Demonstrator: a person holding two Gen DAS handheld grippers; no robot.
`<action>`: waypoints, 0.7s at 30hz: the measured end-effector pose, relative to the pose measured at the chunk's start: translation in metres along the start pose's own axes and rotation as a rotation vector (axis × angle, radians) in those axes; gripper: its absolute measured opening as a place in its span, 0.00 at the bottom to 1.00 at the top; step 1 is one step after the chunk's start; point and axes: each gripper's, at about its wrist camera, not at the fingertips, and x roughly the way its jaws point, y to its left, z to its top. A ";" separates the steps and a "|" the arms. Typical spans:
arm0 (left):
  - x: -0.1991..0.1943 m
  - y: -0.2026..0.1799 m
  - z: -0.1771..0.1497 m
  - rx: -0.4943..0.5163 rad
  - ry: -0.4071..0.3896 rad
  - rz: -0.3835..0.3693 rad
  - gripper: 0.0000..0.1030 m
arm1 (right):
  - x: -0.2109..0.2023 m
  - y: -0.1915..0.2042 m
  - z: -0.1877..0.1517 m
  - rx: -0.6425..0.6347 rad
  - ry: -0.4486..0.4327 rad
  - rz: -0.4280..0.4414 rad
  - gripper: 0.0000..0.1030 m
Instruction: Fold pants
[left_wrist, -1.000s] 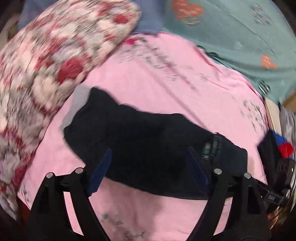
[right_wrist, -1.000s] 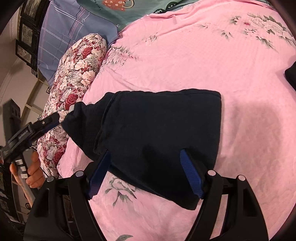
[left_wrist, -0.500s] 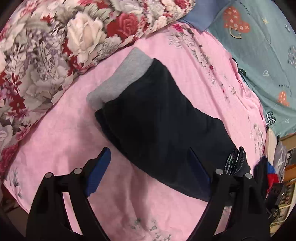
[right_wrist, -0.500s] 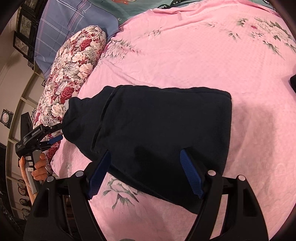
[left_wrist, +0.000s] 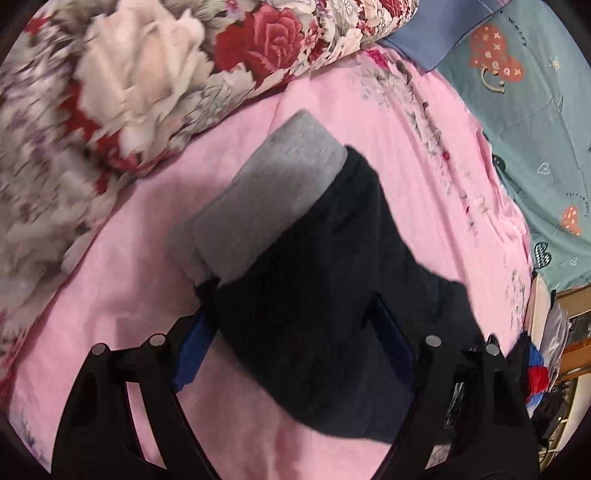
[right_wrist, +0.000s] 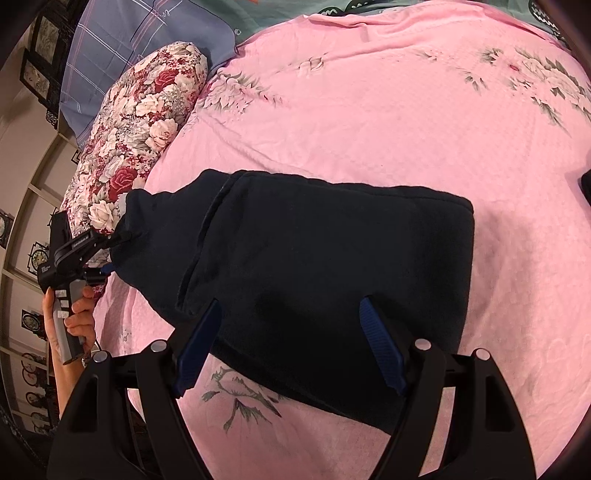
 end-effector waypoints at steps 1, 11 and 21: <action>0.002 -0.002 0.002 0.004 -0.002 0.002 0.79 | 0.001 0.000 0.000 0.002 0.001 -0.002 0.75; -0.049 -0.057 -0.026 0.179 -0.115 0.078 0.19 | 0.001 0.006 -0.002 -0.021 -0.012 -0.005 0.75; -0.081 -0.235 -0.130 0.708 -0.124 -0.135 0.23 | -0.012 -0.011 -0.007 0.035 -0.035 0.040 0.75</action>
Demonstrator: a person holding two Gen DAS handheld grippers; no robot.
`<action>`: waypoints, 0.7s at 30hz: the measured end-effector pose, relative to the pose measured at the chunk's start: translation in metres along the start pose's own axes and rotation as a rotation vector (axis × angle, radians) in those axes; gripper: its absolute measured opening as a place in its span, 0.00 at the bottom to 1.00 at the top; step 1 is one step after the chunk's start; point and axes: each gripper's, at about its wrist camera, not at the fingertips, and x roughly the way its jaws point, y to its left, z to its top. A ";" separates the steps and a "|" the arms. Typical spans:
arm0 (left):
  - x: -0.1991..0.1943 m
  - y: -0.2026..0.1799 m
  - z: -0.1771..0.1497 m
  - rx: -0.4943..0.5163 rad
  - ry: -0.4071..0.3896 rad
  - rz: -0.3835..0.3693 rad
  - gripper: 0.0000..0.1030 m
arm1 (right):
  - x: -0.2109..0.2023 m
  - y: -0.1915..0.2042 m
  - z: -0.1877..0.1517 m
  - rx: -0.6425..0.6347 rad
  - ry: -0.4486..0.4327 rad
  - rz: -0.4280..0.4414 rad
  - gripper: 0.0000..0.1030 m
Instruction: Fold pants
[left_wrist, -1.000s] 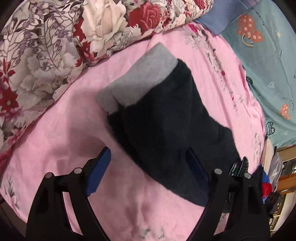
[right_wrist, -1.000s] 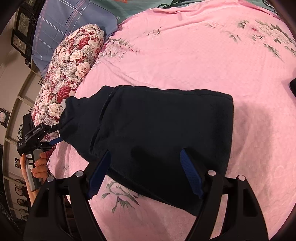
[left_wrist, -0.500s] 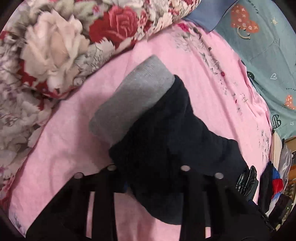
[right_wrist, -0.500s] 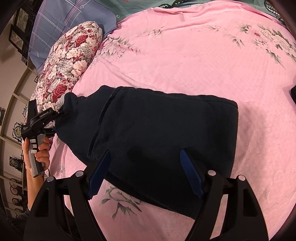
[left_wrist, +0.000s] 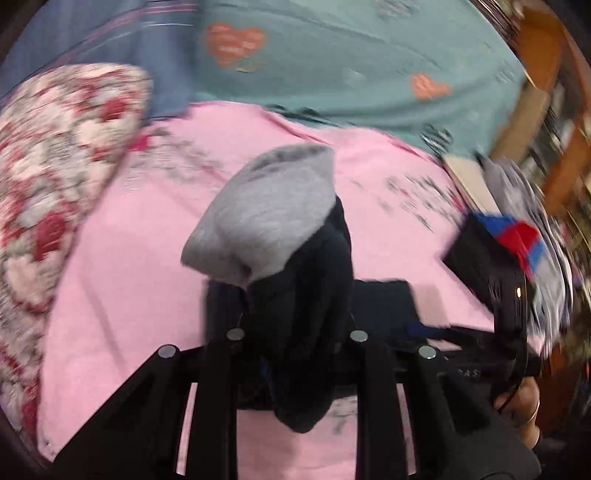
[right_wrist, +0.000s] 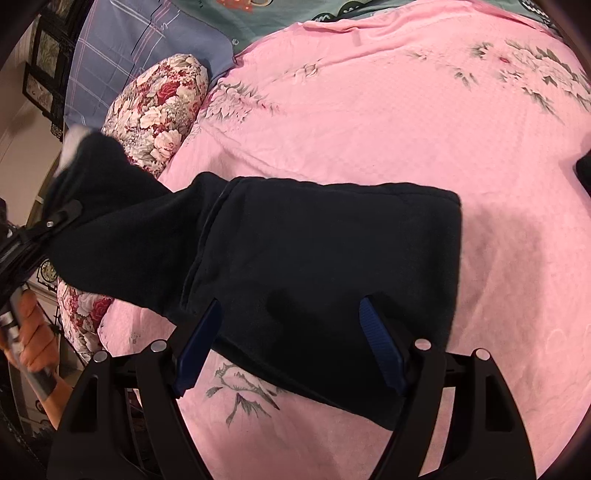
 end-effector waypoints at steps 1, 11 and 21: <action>0.017 -0.014 -0.005 0.034 0.037 -0.005 0.29 | -0.004 -0.002 -0.001 0.003 -0.009 -0.005 0.75; 0.061 -0.059 -0.030 0.135 0.132 -0.148 0.98 | -0.044 -0.047 -0.004 0.107 -0.072 -0.063 0.75; 0.023 0.072 -0.008 -0.267 0.047 0.084 0.98 | -0.039 -0.029 0.026 0.163 -0.078 0.121 0.87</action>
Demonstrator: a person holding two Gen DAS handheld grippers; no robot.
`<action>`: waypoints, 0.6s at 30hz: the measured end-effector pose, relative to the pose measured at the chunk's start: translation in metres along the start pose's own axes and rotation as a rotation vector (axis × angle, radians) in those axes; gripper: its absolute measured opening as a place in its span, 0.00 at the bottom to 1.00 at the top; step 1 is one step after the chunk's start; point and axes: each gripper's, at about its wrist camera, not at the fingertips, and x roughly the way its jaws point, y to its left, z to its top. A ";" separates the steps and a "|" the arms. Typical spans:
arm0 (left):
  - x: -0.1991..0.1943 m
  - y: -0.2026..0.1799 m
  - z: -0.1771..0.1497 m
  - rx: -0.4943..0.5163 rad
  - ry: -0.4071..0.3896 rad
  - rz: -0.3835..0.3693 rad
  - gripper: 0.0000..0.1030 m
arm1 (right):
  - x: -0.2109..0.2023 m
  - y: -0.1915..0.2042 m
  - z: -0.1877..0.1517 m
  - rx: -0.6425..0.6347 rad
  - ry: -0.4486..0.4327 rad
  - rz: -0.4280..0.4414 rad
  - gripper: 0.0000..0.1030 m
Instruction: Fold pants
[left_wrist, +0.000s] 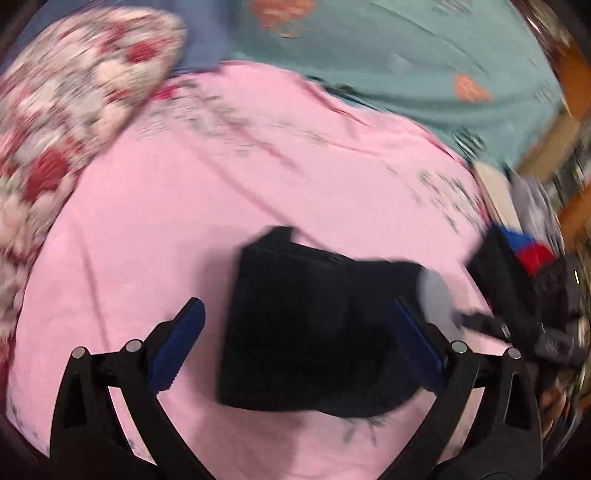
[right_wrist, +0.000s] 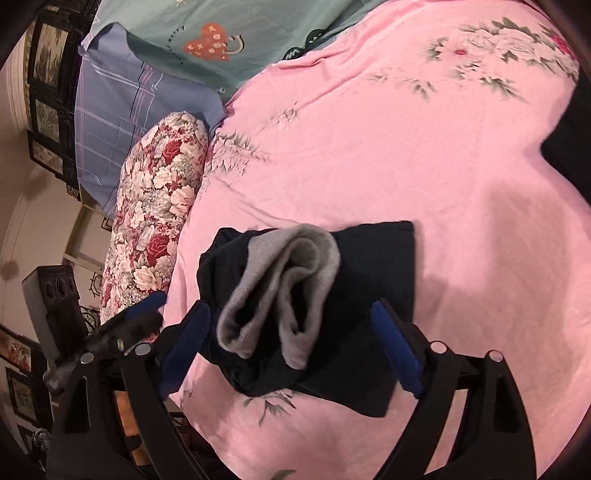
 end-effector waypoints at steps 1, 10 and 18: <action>0.006 0.014 0.003 -0.056 0.010 0.034 0.98 | 0.003 0.004 0.000 -0.011 0.010 -0.011 0.87; 0.071 0.038 -0.032 -0.041 0.174 0.170 0.98 | 0.033 0.008 -0.001 0.049 0.101 0.060 0.87; 0.068 0.029 -0.024 0.013 0.183 0.208 0.98 | 0.055 0.030 0.005 -0.004 0.074 -0.002 0.29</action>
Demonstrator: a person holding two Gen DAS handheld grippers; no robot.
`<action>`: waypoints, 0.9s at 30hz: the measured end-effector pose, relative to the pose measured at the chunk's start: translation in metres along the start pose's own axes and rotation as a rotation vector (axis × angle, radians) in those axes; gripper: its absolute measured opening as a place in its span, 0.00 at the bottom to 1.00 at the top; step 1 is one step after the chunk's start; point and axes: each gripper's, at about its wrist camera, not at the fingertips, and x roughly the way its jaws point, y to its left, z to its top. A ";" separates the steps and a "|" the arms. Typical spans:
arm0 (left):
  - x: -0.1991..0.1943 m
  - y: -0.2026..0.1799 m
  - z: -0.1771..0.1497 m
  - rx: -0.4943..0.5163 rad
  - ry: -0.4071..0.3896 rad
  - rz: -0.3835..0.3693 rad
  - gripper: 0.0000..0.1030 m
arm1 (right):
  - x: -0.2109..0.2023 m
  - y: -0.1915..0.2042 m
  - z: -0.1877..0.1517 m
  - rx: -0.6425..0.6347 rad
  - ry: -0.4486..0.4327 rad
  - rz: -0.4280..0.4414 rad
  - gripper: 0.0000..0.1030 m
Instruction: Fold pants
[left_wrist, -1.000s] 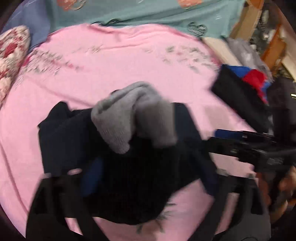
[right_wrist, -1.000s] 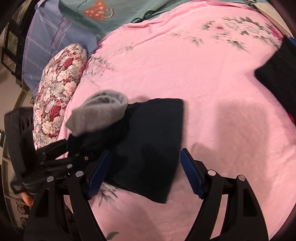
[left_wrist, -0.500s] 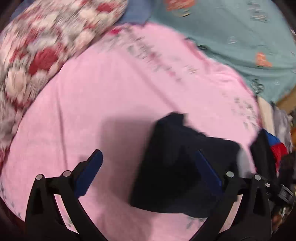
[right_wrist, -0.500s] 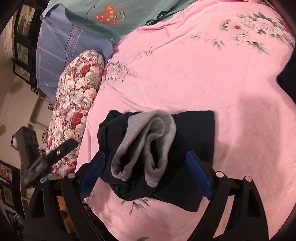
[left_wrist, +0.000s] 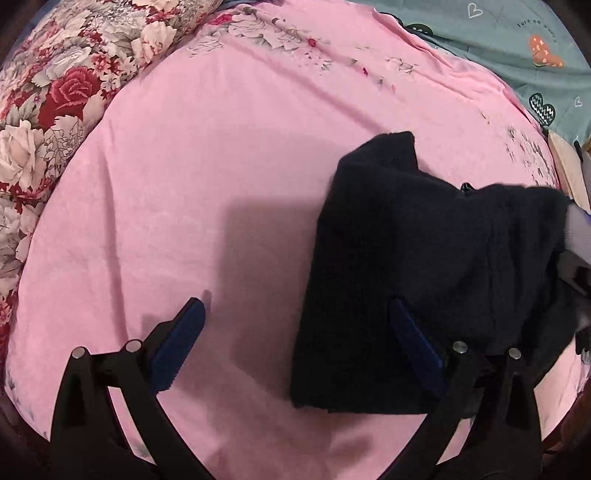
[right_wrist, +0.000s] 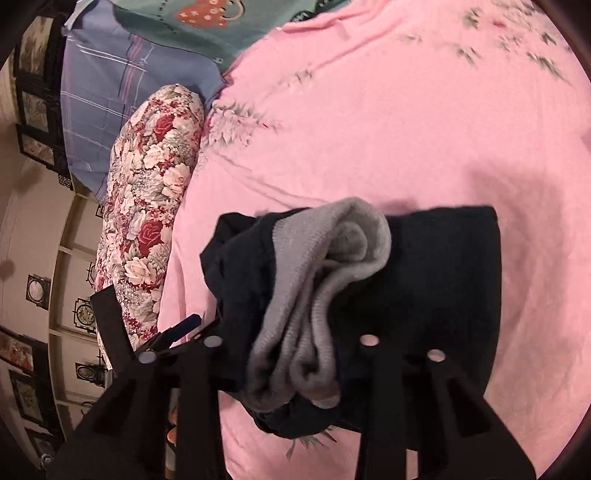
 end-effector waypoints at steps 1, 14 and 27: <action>-0.007 0.005 0.003 -0.017 -0.018 -0.004 0.98 | -0.003 0.009 0.000 -0.038 -0.013 -0.004 0.27; 0.012 -0.033 -0.004 0.071 0.010 -0.009 0.98 | -0.057 -0.057 -0.010 0.029 -0.088 -0.154 0.32; -0.010 -0.034 0.023 -0.001 -0.028 -0.036 0.98 | -0.090 -0.024 0.021 -0.162 -0.286 -0.159 0.33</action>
